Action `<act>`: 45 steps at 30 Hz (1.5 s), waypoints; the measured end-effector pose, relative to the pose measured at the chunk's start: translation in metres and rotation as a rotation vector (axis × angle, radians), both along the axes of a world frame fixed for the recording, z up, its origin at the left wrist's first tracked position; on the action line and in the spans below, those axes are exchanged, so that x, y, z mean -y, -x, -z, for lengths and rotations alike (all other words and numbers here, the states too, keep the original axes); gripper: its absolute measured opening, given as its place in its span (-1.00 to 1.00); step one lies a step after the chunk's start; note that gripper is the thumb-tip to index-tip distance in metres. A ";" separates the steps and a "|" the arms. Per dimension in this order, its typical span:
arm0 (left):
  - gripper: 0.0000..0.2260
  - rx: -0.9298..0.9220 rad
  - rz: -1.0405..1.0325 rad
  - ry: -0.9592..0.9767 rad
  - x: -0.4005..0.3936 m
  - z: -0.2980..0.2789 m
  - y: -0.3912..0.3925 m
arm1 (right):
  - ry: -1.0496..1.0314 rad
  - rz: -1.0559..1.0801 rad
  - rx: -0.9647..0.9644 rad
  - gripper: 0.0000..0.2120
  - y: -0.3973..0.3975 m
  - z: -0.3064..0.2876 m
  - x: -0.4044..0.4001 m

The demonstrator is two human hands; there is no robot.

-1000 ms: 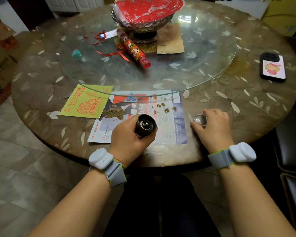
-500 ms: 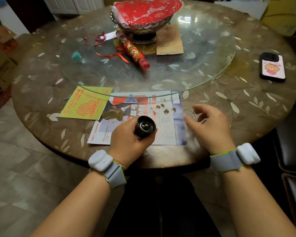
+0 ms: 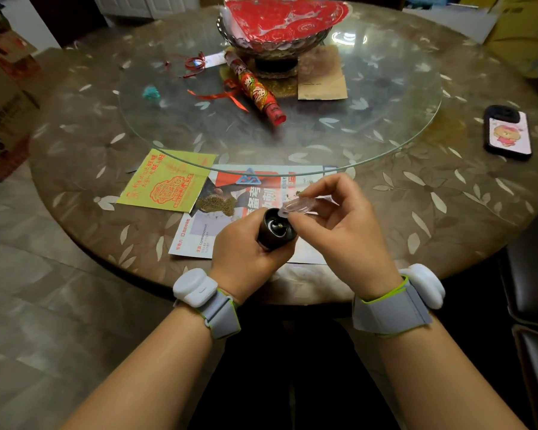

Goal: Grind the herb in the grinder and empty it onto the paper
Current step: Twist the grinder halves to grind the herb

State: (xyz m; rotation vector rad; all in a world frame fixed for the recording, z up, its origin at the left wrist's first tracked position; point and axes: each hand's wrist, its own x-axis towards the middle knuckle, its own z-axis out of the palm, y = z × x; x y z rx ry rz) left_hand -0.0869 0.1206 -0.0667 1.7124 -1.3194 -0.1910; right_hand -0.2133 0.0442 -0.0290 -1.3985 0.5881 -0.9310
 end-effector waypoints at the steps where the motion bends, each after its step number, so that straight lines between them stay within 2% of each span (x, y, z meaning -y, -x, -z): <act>1: -0.72 -0.005 0.006 0.000 0.000 0.000 0.000 | -0.016 -0.018 0.021 -0.72 0.000 0.002 -0.001; 4: -0.69 -0.011 0.010 -0.004 0.000 0.002 -0.003 | -0.007 -0.037 0.031 -0.71 0.000 0.007 -0.005; 8: -0.68 -0.028 0.008 -0.005 -0.001 0.003 -0.003 | 0.113 -0.047 -0.100 -0.73 0.002 0.012 -0.006; 11: -0.67 -0.049 0.005 -0.009 -0.001 0.002 -0.001 | 0.127 -0.091 -0.116 -0.72 0.003 0.009 -0.005; 23: -0.70 -0.041 -0.004 0.004 0.001 0.003 -0.001 | 0.278 -0.122 -0.276 -0.59 0.003 0.003 -0.007; 30: -0.69 -0.025 -0.007 -0.009 0.000 0.001 -0.001 | 0.578 -0.083 -0.378 -0.67 -0.002 -0.001 -0.011; 34: -0.82 -0.002 -0.040 -0.072 -0.001 0.000 -0.001 | 0.698 -0.087 -0.490 -0.54 -0.010 0.002 -0.022; 39: -0.95 0.101 -0.066 -0.100 0.002 -0.003 0.001 | 0.762 -0.059 -0.593 -0.53 -0.024 0.010 -0.022; 42: -0.87 0.165 -0.091 -0.084 0.005 0.000 -0.001 | 0.803 -0.021 -0.604 -0.54 -0.029 0.015 -0.023; 45: -0.87 0.153 -0.101 -0.056 0.004 0.000 0.000 | 0.834 0.072 -0.582 -0.55 -0.034 0.021 -0.027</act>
